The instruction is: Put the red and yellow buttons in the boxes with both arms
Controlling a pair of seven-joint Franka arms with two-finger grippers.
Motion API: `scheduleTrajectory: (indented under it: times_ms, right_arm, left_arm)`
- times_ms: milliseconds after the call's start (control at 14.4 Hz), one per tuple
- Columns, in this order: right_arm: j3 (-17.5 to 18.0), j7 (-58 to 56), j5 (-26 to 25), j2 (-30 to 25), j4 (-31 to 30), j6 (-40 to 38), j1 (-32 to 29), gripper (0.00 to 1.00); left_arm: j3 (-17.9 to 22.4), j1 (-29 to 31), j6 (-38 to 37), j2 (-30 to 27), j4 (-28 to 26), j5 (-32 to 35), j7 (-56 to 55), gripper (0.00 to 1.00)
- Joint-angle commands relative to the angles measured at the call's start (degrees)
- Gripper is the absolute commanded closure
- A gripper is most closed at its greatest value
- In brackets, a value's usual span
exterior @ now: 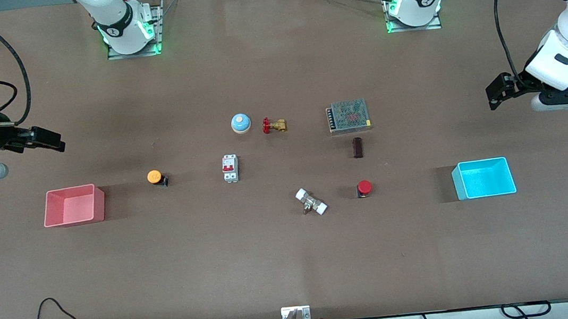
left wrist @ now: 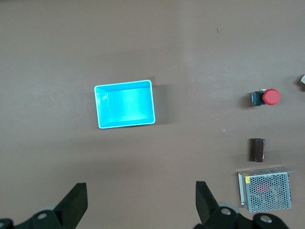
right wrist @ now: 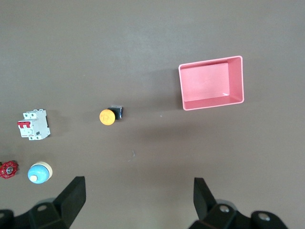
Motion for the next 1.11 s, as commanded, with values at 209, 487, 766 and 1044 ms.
scheduleTrajectory:
  times_ms: [209,487,766,1044]
  right_arm:
    - [0.4,0.5,-0.4,0.5,1.4,-2.3,0.2,0.00]
    - [0.8,0.9,0.0,1.1,0.6,-2.2,0.0,0.00]
    - [3.4,0.8,-2.4,1.3,-3.4,-0.6,0.4,0.00]
    - [5.6,2.1,-3.4,2.5,-12.7,12.9,0.3,0.00]
  left_arm:
    - [-0.7,0.8,-1.4,0.8,1.8,-0.4,0.4,0.00]
    - [-0.7,0.9,-1.4,0.9,1.8,-0.7,0.4,0.00]
    - [-0.7,-0.2,-2.9,4.3,2.1,-0.9,0.7,0.00]
    - [-0.9,-3.0,-3.2,9.4,2.3,-0.9,1.0,0.00]
